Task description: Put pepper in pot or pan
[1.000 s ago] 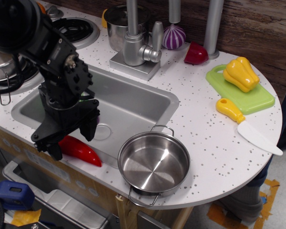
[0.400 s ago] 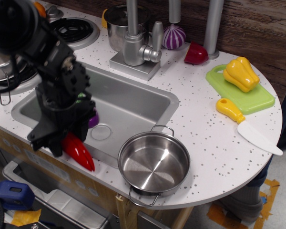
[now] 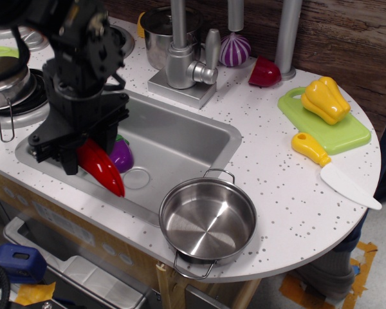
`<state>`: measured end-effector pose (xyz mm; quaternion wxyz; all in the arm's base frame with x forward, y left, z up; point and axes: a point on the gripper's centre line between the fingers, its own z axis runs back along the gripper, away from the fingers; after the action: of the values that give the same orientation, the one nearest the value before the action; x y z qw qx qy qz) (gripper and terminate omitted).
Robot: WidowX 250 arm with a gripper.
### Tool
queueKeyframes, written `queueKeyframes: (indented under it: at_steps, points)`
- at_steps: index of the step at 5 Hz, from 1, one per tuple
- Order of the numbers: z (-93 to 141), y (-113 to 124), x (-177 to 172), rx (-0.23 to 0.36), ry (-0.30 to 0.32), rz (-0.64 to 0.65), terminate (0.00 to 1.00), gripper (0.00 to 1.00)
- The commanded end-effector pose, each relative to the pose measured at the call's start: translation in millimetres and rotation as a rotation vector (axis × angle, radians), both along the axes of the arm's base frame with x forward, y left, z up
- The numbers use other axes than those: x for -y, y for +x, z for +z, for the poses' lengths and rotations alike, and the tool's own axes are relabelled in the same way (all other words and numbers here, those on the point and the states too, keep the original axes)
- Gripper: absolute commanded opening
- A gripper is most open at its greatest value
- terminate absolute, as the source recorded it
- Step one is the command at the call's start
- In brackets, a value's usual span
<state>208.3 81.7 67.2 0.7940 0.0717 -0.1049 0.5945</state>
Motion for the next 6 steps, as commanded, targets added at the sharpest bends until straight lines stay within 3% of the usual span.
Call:
queueKeyframes:
  at_steps: [1, 2, 3, 4, 5, 6]
  points:
    - [14.6, 8.4, 45.9, 0.059, -0.109, 0.01, 0.0, 0.0]
    - [19.8, 11.6, 81.4, 0.061, -0.15, 0.106, 0.0, 1.0]
    - [2.5, 15.6, 99.6, 0.057, -0.182, 0.054, 0.0, 0.0]
    - [-7.7, 17.9, 108.1, 0.044, -0.222, 0.018, 0.0, 0.0]
    - [-17.1, 17.1, 113.1, 0.066, -0.239, -0.001, 0.0, 1.0]
    - [-18.9, 18.0, 114.5, 0.099, -0.236, 0.005, 0.0, 1.0]
